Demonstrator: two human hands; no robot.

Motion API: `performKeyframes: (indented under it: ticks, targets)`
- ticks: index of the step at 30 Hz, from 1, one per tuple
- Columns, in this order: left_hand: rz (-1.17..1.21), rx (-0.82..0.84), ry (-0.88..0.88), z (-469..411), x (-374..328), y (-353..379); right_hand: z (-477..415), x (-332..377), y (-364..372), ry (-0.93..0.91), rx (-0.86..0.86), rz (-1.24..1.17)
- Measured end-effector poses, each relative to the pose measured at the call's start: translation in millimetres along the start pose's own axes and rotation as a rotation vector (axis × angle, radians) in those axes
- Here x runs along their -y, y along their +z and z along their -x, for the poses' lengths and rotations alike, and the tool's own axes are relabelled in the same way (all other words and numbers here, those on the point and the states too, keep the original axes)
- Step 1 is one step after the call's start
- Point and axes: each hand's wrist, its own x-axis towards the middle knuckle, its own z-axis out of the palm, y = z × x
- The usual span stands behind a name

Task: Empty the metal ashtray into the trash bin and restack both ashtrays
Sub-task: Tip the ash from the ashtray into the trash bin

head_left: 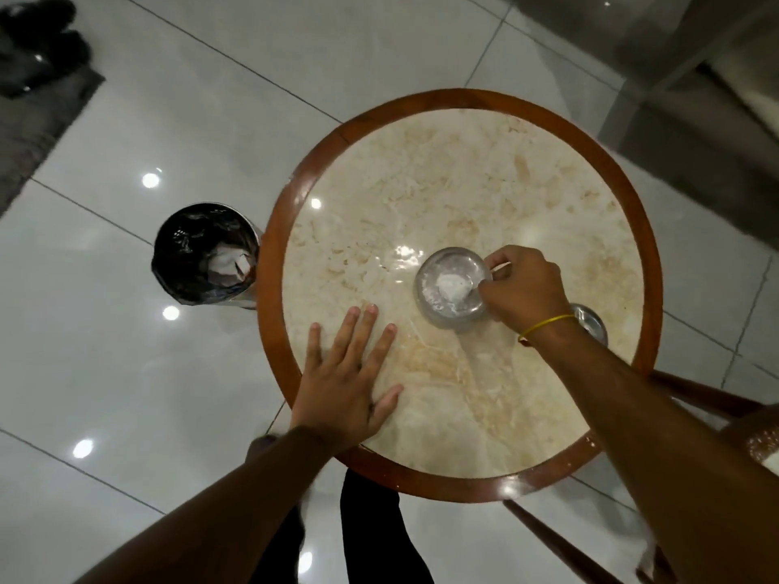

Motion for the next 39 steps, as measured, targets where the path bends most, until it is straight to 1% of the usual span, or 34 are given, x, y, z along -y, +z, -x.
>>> performKeyframes:
  ticks: [3,7,13,19,23,25,28,34,39]
  targets:
    - [0.02,-0.01,-0.011,0.3,0.1,-1.0,-6.8,30.3,6.3,-0.031,-0.007,-0.033]
    - [0.062,0.031,-0.029,0.7,0.1,-2.5,-13.7,84.1,29.2,-0.131,-0.011,-0.057]
    - [0.11,0.059,-0.022,-0.8,-0.2,-0.9,-18.0,169.8,89.8,-0.343,0.047,-0.073]
    - [0.163,0.083,-0.002,-2.0,3.4,0.1,-8.6,239.7,164.0,-0.601,0.096,-0.035]
    - [0.184,0.067,0.002,-2.7,4.0,2.4,1.3,262.3,207.5,-0.849,0.083,0.125]
    - [0.183,0.03,0.001,-0.2,5.7,3.3,3.5,267.1,229.7,-1.004,0.1,0.219]
    - [0.143,-0.002,-0.003,1.0,5.1,3.5,1.4,268.2,254.9,-1.16,0.139,0.386]
    - [0.074,0.037,-0.011,1.6,6.0,1.5,-1.8,270.8,287.3,-1.33,0.15,0.662]
    - [0.077,0.056,-0.011,0.4,7.2,3.0,-6.7,268.2,298.0,-1.434,0.115,0.74]
